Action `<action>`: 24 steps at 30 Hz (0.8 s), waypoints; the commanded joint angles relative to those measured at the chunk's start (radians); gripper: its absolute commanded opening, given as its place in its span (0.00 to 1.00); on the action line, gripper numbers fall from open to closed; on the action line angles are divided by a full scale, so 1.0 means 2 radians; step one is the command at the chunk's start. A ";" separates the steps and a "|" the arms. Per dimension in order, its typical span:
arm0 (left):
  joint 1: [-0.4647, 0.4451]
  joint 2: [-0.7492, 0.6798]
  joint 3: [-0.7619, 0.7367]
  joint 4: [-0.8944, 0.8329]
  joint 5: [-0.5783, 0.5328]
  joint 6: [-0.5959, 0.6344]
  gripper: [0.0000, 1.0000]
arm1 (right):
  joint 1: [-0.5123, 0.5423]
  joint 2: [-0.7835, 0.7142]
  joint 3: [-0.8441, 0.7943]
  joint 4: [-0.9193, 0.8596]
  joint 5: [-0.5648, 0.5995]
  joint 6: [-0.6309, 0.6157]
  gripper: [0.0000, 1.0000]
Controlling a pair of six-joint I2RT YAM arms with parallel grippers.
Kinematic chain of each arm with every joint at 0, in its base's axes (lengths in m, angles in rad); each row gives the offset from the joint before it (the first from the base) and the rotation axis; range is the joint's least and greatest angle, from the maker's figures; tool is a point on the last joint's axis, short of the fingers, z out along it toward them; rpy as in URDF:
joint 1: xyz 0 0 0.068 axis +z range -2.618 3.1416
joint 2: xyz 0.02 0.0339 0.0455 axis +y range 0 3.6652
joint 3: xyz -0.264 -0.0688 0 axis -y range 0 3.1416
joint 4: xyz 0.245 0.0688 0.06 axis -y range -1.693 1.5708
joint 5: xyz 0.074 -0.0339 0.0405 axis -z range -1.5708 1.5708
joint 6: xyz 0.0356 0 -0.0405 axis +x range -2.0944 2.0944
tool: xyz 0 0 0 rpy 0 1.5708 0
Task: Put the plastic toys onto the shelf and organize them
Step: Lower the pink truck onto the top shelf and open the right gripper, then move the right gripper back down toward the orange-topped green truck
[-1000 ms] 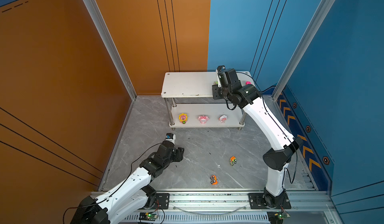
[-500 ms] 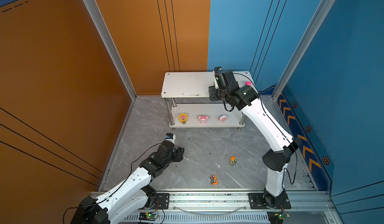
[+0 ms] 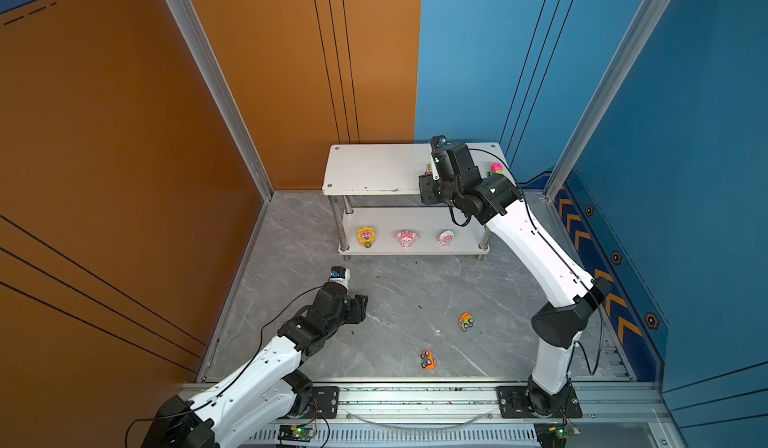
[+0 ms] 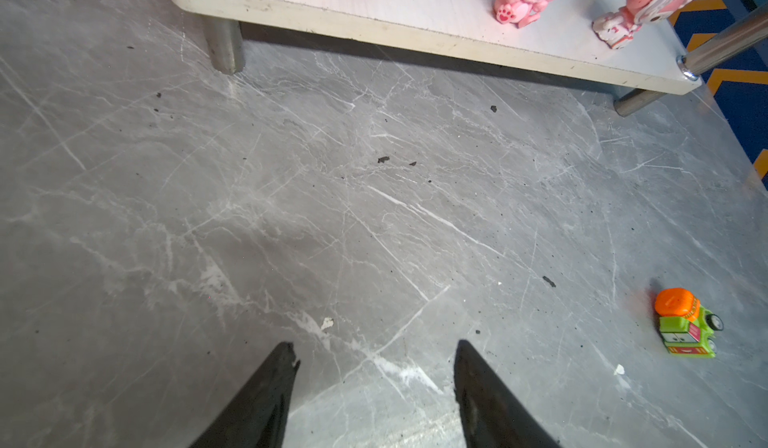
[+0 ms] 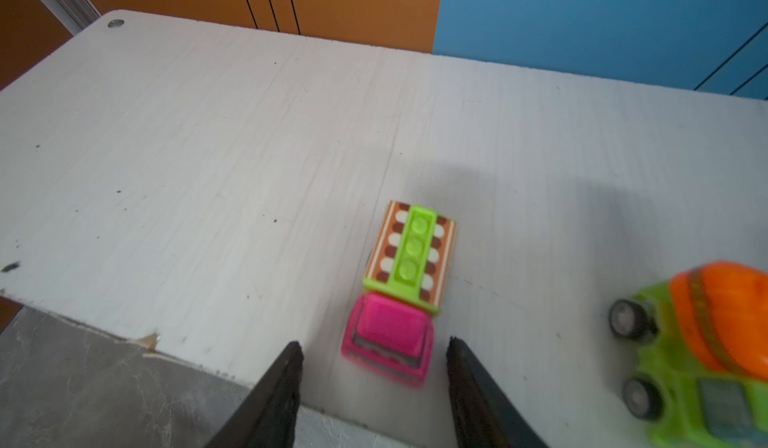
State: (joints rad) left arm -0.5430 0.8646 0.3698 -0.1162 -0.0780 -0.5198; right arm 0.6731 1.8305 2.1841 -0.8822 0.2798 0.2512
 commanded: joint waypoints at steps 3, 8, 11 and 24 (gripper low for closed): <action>0.006 -0.003 -0.001 -0.010 -0.004 0.009 0.63 | 0.038 -0.125 -0.116 0.022 0.039 0.001 0.58; 0.007 0.004 0.001 -0.003 0.000 0.008 0.63 | 0.069 -0.250 -0.272 0.035 0.080 0.024 0.59; 0.007 0.012 0.002 0.004 0.007 0.007 0.63 | 0.074 -0.303 -0.361 0.013 0.080 0.053 0.54; -0.032 0.085 0.031 0.032 0.016 -0.008 0.57 | -0.009 -0.347 -0.723 0.101 -0.072 0.161 0.00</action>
State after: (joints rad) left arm -0.5911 1.0241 0.3996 -0.0696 -0.0521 -0.5247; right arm 0.6937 1.1847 0.7891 -0.7792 0.2279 0.4973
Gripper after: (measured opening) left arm 0.574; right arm 0.049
